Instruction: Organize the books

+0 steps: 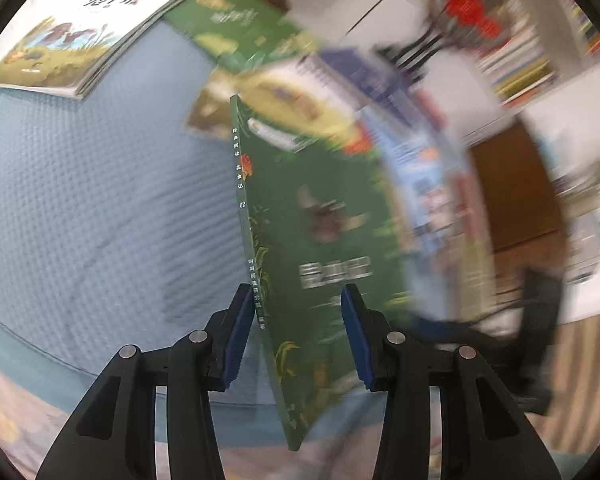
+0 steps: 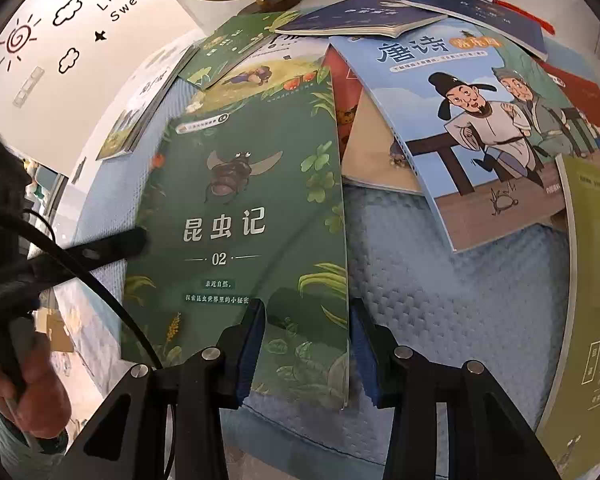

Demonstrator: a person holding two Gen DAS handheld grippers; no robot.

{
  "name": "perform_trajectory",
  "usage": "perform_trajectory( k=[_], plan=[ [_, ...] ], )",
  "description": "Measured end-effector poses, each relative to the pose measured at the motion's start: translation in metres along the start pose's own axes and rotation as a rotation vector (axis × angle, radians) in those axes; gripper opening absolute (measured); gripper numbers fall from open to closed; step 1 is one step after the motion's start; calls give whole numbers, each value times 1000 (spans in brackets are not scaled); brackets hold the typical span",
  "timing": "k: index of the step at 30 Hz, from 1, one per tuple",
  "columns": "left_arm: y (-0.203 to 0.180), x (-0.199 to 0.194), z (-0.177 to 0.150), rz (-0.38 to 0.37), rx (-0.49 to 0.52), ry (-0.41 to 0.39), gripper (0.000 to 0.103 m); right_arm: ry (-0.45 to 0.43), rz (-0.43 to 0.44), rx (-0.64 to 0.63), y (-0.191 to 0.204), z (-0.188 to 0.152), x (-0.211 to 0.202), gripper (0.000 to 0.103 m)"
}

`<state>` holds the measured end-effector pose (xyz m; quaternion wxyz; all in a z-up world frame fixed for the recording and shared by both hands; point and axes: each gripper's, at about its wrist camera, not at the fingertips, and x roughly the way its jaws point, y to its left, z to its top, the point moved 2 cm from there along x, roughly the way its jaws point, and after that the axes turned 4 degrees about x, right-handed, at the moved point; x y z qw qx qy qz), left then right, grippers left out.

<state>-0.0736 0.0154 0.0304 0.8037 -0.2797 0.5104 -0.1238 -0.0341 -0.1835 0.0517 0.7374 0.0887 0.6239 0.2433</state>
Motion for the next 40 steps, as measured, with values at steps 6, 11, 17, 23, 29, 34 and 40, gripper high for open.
perform_trajectory(
  k=[6, 11, 17, 23, 29, 34, 40],
  plan=[
    [-17, -11, 2, -108, -10, -55, 41, -3, 24, 19, -4, -1, 0, 42],
    [-8, 3, -7, -9, -17, -54, 40, -6, 31, 22, -5, -2, 0, 42],
    [6, 12, -13, -64, -99, -23, 40, -26, 17, 3, -1, -7, -1, 48],
    [-13, 26, -18, -48, -62, 21, 40, -31, -3, -18, 4, -7, 1, 50],
    [-23, 29, -14, -14, -51, 13, 26, 15, 98, 70, -7, -3, -2, 57],
    [-45, 24, -5, 2, 34, -7, 26, 37, 292, 203, -24, 2, -16, 57],
    [-36, 23, 7, -134, -69, -8, 26, 44, 358, 260, -37, 8, -20, 57]
  ],
)
